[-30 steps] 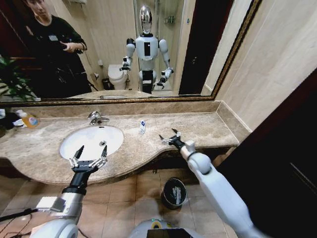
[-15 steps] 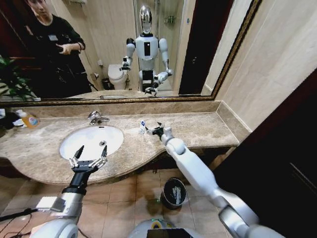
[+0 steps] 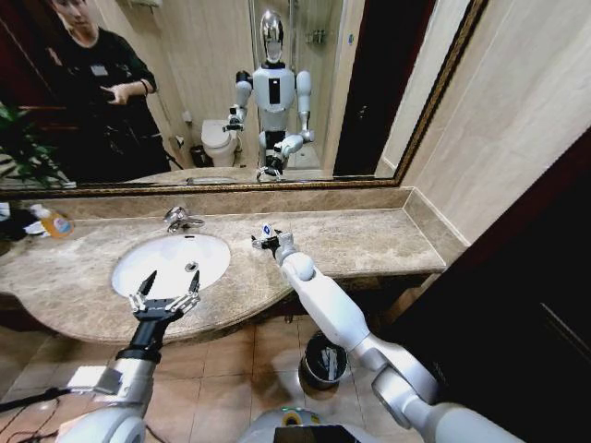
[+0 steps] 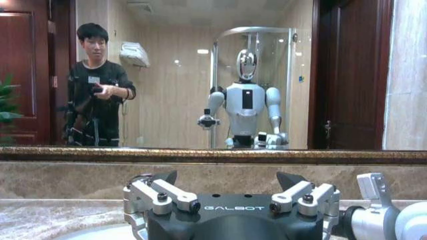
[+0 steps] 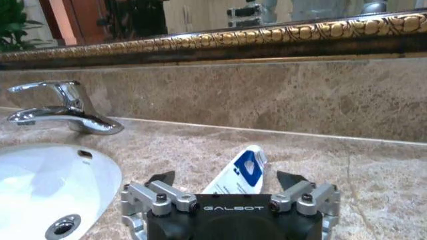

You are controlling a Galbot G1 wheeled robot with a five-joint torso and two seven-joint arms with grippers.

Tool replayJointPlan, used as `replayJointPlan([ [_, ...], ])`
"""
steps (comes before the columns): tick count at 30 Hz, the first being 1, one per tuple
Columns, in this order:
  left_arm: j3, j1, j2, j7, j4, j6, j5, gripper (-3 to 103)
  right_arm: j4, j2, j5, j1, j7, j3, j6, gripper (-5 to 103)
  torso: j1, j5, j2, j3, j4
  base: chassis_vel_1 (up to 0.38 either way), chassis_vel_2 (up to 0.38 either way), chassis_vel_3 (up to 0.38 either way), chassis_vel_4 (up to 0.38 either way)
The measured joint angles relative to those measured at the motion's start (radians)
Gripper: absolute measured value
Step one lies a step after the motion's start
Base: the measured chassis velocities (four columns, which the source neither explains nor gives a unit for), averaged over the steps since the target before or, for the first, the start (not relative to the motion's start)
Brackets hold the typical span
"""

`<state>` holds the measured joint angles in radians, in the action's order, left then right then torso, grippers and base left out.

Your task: Pick up the trash from the sink and place it in the trash bin.

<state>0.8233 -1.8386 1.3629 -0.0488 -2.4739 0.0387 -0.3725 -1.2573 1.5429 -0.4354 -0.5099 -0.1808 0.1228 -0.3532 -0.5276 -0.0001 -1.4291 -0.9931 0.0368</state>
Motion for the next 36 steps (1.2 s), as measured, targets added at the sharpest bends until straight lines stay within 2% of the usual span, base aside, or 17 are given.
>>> replayJointPlan([
  [1, 0.0, 0.0, 0.0, 0.0, 0.0, 0.0, 0.0, 100, 0.002, 0.0, 0.004, -0.003, -0.001, 0.004, 0.0, 96, 0.0, 0.0, 0.0, 0.0, 0.0, 0.0, 0.0, 0.0, 0.0],
  [3, 0.0, 0.0, 0.0, 0.0, 0.0, 0.0, 0.0, 100, 0.004, 0.001, 0.009, -0.005, -0.003, 0.007, 0.001, 96, 0.0, 0.0, 0.0, 0.0, 0.0, 0.0, 0.0, 0.0, 0.0],
  [5, 0.0, 0.0, 0.0, 0.0, 0.0, 0.0, 0.0, 100, 0.011, 0.003, 0.019, -0.007, -0.006, 0.013, 0.002, 86, 0.0, 0.0, 0.0, 0.0, 0.0, 0.0, 0.0, 0.0, 0.0],
  [6, 0.0, 0.0, 0.0, 0.0, 0.0, 0.0, 0.0, 100, 0.011, 0.003, 0.019, -0.007, -0.006, 0.013, 0.002, 86, 0.0, 0.0, 0.0, 0.0, 0.0, 0.0, 0.0, 0.0, 0.0],
  [9, 0.0, 0.0, 0.0, 0.0, 0.0, 0.0, 0.0, 100, 0.023, 0.007, 0.027, -0.007, -0.013, 0.016, 0.006, 70, 0.0, 0.0, 0.0, 0.0, 0.0, 0.0, 0.0, 0.0, 0.0],
  [10, 0.0, 0.0, 0.0, 0.0, 0.0, 0.0, 0.0, 100, 0.023, 0.007, 0.027, -0.007, -0.013, 0.016, 0.006, 70, 0.0, 0.0, 0.0, 0.0, 0.0, 0.0, 0.0, 0.0, 0.0],
  [13, 0.0, 0.0, 0.0, 0.0, 0.0, 0.0, 0.0, 100, 0.032, 0.009, 0.033, -0.005, -0.014, 0.014, 0.009, 54, 0.0, 0.0001, 0.0, 0.0, 0.0, 0.0, 0.0, 0.0, 0.0],
  [15, 0.0, 0.0, 0.0, 0.0, 0.0, 0.0, 0.0, 100, 0.033, 0.009, 0.034, -0.005, -0.015, 0.014, 0.01, 54, 0.0, 0.0001, 0.0, 0.0, 0.0, 0.0, 0.0, 0.0, 0.0],
  [17, 0.0, 0.0, 0.0, 0.0, 0.0, 0.0, 0.0, 100, 0.033, 0.004, 0.035, -0.003, -0.015, 0.012, 0.015, 42, 0.0, 0.0001, 0.0, 0.0, 0.0, 0.0, 0.0, 0.0, 0.0],
  [18, 0.0, 0.0, 0.0, 0.0, 0.0, 0.0, 0.0, 100, 0.033, 0.004, 0.035, -0.003, -0.015, 0.012, 0.015, 42, 0.0, 0.0001, 0.0, 0.0, 0.0, 0.0, 0.0, 0.0, 0.0],
  [19, 0.0, 0.0, 0.0, 0.0, 0.0, 0.0, 0.0, 100, 0.032, 0.0, 0.035, -0.003, -0.016, 0.011, 0.016, 32, 0.0, 0.0001, 0.0, 0.0, 0.0, 0.0, 0.0, 0.0, 0.0],
  [22, 0.0, 0.0, 0.0, 0.0, 0.0, 0.0, 0.0, 100, 0.028, -0.006, 0.035, -0.004, -0.016, 0.008, 0.018, 26, 0.0, 0.0001, 0.0, 0.0, 0.0, 0.0, 0.0, 0.0, 0.0],
  [25, 0.0, 0.0, 0.0, 0.0, 0.0, 0.0, 0.0, 100, 0.015, -0.02, 0.035, -0.011, -0.017, 0.002, 0.022, 9, 0.0, 0.0001, 0.0, 0.0, 0.0, 0.0, 0.0, 0.0, 0.0],
  [26, 0.0, 0.0, 0.0, 0.0, 0.0, 0.0, 0.0, 100, 0.015, -0.02, 0.035, -0.011, -0.017, 0.002, 0.022, 9, 0.0, 0.0001, 0.0, 0.0, 0.0, 0.0, 0.0, 0.0, 0.0],
  [28, 0.0, 0.0, 0.0, 0.0, 0.0, 0.0, 0.0, 100, -0.009, -0.035, 0.036, -0.022, -0.016, 0.0, 0.026, 2, 0.0, 0.0002, 0.0, 0.0, 0.0001, 0.0, 0.0, 0.0, 0.0],
  [34, 0.0, 0.0, 0.0, 0.0, 0.0, 0.0, 0.0, 100, -0.078, -0.075, 0.038, -0.048, -0.013, 0.002, 0.029, 0, 0.0, 0.0002, 0.0, 0.0, 0.0001, 0.0, 0.0, 0.0, 0.0],
  [36, 0.0, 0.0, 0.0, 0.0, 0.0, 0.0, 0.0, 100, -0.168, -0.116, 0.035, -0.076, -0.01, -0.005, 0.029, 0, 0.0, 0.0003, 0.0, 0.0, 0.0001, 0.0, 0.0, 0.0, 0.0],
])
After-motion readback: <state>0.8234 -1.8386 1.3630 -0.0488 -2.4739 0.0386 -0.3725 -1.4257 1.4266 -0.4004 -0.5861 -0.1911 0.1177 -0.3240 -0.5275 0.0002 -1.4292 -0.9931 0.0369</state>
